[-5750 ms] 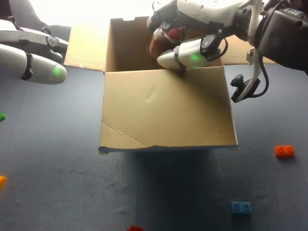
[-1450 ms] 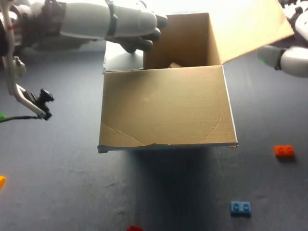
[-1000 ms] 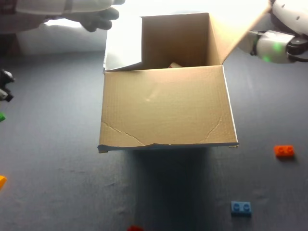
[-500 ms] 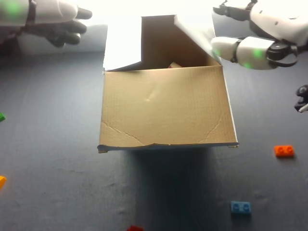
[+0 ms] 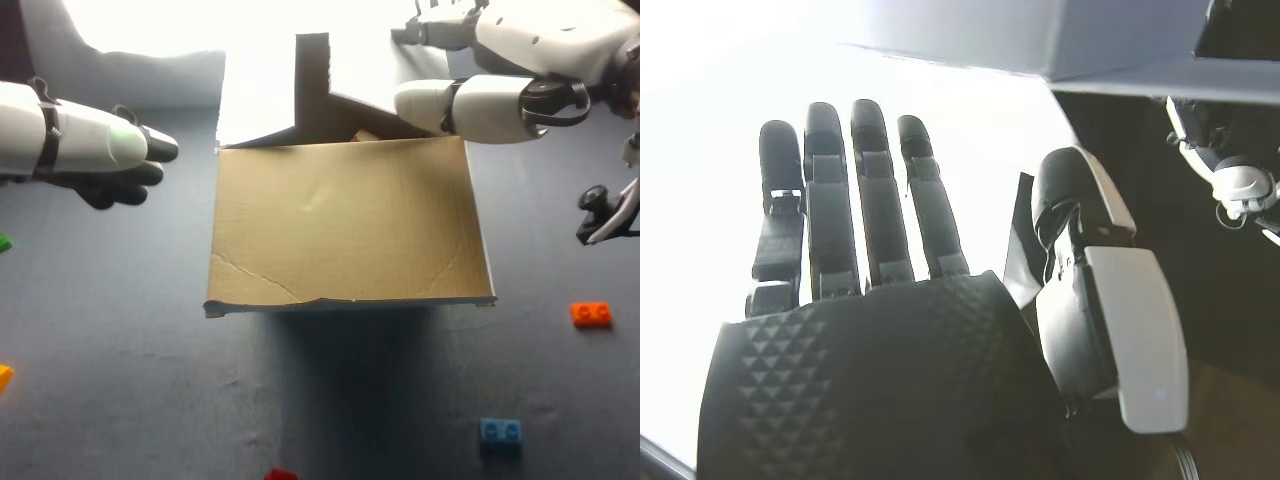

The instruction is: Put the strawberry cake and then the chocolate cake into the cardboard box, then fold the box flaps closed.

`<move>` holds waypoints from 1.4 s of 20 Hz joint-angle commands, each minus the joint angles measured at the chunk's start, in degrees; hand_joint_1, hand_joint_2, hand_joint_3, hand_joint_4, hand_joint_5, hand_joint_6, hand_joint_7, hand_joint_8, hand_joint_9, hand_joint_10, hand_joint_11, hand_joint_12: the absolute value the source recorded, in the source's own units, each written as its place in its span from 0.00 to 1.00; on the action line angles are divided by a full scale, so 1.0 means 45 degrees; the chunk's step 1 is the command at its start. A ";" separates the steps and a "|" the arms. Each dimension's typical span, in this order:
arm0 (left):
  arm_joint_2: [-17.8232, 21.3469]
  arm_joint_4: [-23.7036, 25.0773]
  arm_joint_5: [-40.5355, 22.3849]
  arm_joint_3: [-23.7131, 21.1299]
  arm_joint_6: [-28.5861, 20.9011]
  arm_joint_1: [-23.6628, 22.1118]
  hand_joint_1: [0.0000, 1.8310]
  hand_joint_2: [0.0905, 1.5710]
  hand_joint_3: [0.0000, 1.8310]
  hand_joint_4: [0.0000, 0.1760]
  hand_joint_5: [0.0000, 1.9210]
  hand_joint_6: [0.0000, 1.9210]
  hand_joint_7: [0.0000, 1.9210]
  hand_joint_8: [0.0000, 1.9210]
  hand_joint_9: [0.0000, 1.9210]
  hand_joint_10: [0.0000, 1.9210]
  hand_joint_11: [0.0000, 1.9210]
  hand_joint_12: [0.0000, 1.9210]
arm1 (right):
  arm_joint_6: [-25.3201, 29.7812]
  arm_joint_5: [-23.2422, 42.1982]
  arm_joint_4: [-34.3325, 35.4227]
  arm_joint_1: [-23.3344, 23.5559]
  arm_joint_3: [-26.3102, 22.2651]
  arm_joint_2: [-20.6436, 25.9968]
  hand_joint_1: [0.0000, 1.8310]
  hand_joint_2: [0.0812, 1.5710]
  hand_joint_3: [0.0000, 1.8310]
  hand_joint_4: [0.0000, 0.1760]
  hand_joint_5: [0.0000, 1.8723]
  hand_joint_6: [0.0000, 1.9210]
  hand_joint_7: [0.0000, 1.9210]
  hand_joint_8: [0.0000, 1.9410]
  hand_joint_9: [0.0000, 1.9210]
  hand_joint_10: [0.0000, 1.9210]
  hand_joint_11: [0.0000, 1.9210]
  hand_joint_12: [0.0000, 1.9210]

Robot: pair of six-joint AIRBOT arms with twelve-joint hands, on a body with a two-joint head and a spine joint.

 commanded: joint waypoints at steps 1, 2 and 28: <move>0.0215 -0.0551 0.0069 -0.0026 -0.0126 0.0000 0.12 0.76 0.00 0.20 0.18 0.00 0.21 0.00 0.24 0.00 0.00 0.65 | 0.0109 0.1008 -0.0160 0.0241 0.0007 0.0117 0.00 0.81 0.00 0.00 0.19 0.01 0.21 0.01 0.20 0.00 0.00 0.52; 0.0310 -0.0638 0.0063 -0.0133 -0.0126 0.0186 0.12 0.75 0.00 0.22 0.18 0.00 0.21 0.00 0.24 0.00 0.00 0.65 | 0.0109 0.0813 0.0013 0.0255 0.0032 0.0060 0.00 0.81 0.00 0.00 0.19 0.01 0.20 0.00 0.20 0.00 0.00 0.52; 0.0426 -0.1029 -0.0816 -0.1363 -0.0130 0.0952 0.15 0.76 0.00 0.18 0.17 0.00 0.21 0.00 0.26 0.00 0.00 0.65 | -0.0033 0.0115 0.0555 0.0996 0.0085 0.0386 0.00 0.82 0.00 0.00 0.17 0.00 0.17 0.00 0.20 0.00 0.00 0.49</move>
